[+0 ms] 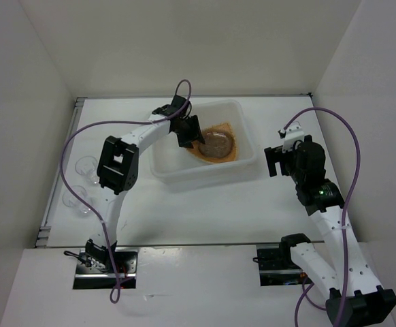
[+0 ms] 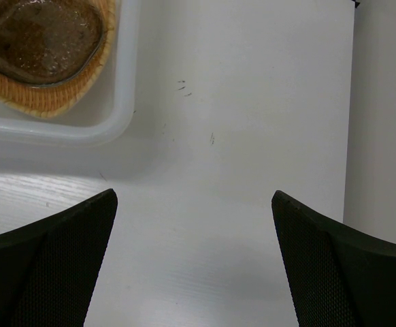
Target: Place the mixed dishes into the plastic bin
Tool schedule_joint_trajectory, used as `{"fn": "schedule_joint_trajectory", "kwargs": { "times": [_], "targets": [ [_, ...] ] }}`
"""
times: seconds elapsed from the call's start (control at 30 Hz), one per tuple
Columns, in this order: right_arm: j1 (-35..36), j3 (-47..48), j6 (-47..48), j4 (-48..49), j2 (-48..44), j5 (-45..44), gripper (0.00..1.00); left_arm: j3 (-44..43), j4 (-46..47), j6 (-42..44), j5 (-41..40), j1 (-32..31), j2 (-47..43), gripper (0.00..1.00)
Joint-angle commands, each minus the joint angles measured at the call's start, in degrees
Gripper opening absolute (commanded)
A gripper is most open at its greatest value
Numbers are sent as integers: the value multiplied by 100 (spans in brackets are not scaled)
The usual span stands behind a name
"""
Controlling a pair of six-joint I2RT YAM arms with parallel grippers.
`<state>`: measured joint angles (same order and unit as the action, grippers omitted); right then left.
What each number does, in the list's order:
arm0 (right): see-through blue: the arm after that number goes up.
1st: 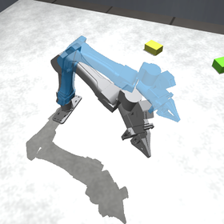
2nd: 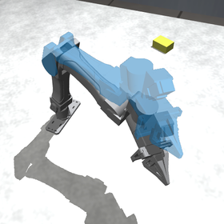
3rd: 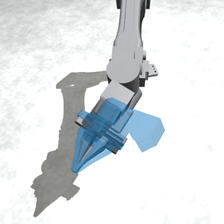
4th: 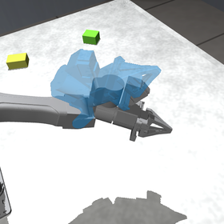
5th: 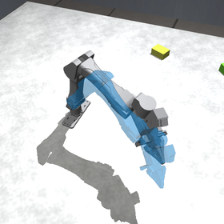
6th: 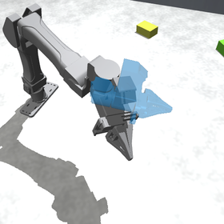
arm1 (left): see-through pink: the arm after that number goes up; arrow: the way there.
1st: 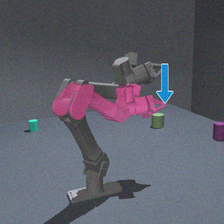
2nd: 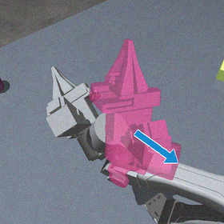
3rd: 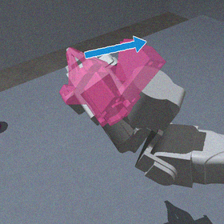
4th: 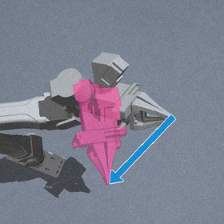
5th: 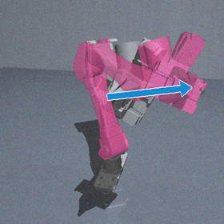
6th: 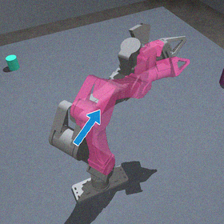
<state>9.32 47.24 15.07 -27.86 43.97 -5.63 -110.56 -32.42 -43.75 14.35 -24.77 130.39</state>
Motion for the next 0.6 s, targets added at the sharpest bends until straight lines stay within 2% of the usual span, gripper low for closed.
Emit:
{"fn": "schedule_joint_trajectory", "kwargs": {
  "times": [0.0, 0.07, 0.17, 0.2, 0.23, 0.33, 0.37, 0.5, 0.57],
  "targets": [
    [-36, -22, 31, 307, -28, -88, 99, 17, -368, -55, -440, 43, -285, 66],
    [-36, -22, 31, 307, -28, -88, 99, -298, -632, -55, -704, 96, -574, 68],
    [-36, -22, 31, 307, -28, -88, 99, -475, -880, 76, -1792, 43, -1557, 73],
    [-36, -22, 31, 307, -28, -88, 99, -475, -801, 164, -2317, 43, -1856, 80],
    [-36, -22, 31, 307, -28, -88, 99, -397, -748, 217, -2488, 156, -2416, 100],
    [-36, -22, 31, 307, -28, -88, 99, -132, -1124, 96, -2665, 735, -3035, 100],
    [-36, -22, 31, 307, -28, -88, 99, -36, -1569, 42, -2665, 1242, -3098, 100],
    [-36, -22, 31, 307, -28, -88, 99, 893, -1969, 146, -2753, 2168, -3588, 100],
    [-36, -22, 31, 307, 24, -88, 99, 1650, -1969, 147, -2806, 2580, -3739, 100]
  ]
}}
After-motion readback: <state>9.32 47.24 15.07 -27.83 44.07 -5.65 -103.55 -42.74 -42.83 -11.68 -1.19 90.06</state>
